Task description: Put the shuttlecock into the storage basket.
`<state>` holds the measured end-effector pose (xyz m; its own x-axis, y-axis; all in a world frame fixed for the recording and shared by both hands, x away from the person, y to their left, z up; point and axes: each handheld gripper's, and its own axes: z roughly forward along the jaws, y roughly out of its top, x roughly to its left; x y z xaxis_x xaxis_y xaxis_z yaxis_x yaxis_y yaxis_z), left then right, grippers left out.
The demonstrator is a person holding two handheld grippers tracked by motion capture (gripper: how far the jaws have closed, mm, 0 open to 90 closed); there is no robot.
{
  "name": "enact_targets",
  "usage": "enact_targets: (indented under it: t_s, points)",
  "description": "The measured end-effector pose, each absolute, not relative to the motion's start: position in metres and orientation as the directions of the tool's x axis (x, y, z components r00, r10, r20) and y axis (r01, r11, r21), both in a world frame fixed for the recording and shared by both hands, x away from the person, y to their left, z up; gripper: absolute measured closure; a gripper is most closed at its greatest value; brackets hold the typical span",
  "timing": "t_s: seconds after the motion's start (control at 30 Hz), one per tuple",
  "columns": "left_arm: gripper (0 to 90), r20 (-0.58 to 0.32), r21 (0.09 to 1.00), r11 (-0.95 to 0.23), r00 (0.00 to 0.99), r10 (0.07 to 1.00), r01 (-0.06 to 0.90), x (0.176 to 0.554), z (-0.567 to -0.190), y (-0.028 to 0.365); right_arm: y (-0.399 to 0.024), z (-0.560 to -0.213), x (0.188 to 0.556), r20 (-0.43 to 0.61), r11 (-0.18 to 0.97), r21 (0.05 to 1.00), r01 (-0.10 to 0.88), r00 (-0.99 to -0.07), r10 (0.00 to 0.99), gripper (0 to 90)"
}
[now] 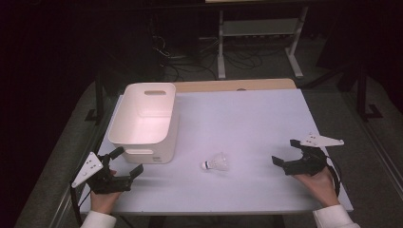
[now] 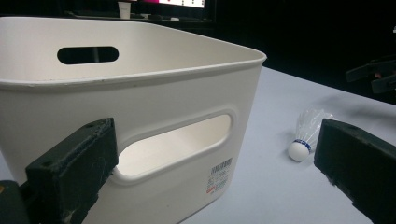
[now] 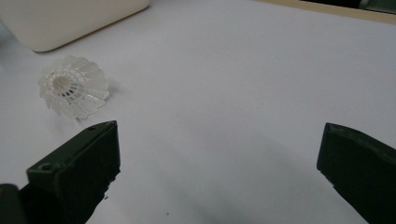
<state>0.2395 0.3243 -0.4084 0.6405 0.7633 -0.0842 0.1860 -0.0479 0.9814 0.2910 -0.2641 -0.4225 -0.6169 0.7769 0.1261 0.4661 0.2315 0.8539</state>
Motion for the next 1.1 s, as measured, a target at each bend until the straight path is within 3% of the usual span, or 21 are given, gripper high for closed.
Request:
enact_targets:
  t_s: [0.57, 0.7, 1.1]
  points:
    - [0.0, -0.096, 0.979, -0.048, 0.651, 0.753, 0.199, 0.243, -0.409, 0.324, -0.263, -0.424, 0.289, 0.118, 0.244, 0.855, 0.459, -0.628, 0.770, 0.0]
    - [0.0, -0.056, 0.980, -0.084, 0.654, 0.754, 0.180, 0.240, -0.403, 0.322, -0.264, -0.425, 0.289, 0.122, 0.242, 0.850, 0.468, -0.621, 0.774, 0.0]
    - [0.0, -0.067, 0.985, -0.057, 0.666, 0.743, 0.163, 0.234, -0.381, 0.322, -0.265, -0.421, 0.286, 0.111, 0.218, 0.873, 0.437, -0.612, 0.783, 0.0]
